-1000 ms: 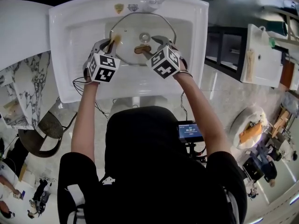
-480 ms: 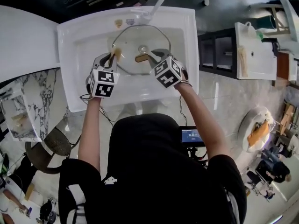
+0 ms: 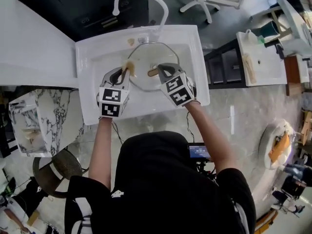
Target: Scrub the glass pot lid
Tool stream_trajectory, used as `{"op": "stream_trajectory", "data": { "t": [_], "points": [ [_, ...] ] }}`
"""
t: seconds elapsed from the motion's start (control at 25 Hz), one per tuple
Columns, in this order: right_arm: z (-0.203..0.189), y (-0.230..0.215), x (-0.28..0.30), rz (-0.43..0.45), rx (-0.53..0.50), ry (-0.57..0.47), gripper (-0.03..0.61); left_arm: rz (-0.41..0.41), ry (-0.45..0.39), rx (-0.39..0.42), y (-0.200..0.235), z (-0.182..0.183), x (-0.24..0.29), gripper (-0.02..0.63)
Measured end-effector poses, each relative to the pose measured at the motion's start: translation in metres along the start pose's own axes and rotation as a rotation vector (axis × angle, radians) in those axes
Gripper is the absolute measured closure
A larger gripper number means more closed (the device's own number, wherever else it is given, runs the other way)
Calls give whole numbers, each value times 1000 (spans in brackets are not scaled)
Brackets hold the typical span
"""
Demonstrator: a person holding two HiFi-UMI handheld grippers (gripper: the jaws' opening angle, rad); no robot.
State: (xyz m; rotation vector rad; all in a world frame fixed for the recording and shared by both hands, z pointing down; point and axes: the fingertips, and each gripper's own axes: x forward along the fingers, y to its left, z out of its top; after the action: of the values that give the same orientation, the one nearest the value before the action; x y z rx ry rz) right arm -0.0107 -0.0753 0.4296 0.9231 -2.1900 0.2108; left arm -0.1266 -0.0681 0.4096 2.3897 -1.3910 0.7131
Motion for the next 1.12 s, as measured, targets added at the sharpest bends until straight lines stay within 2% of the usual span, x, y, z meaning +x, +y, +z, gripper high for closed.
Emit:
{"op": "stream_trajectory", "data": {
  "t": [0.08, 0.28, 0.6, 0.76, 0.96, 1.12],
  "points": [
    [15, 9, -13, -15, 3, -50, 581, -1, -37, 3, -2, 10, -16, 592],
    [50, 20, -50, -67, 29, -184, 581, 8, -149, 87, -13, 38, -50, 592],
    [92, 24, -111, -158, 63, -364, 581, 6, -309, 78, -28, 84, -100, 592],
    [116, 17, -145, -196, 53, -449, 581, -17, -416, 71, -42, 117, -122, 592],
    [137, 10, -180, -224, 36, -544, 581, -2, -480, 110, -56, 149, -139, 592],
    [136, 13, -206, -213, 38, -574, 581, -5, -508, 98, -80, 165, -159, 592]
  ]
}}
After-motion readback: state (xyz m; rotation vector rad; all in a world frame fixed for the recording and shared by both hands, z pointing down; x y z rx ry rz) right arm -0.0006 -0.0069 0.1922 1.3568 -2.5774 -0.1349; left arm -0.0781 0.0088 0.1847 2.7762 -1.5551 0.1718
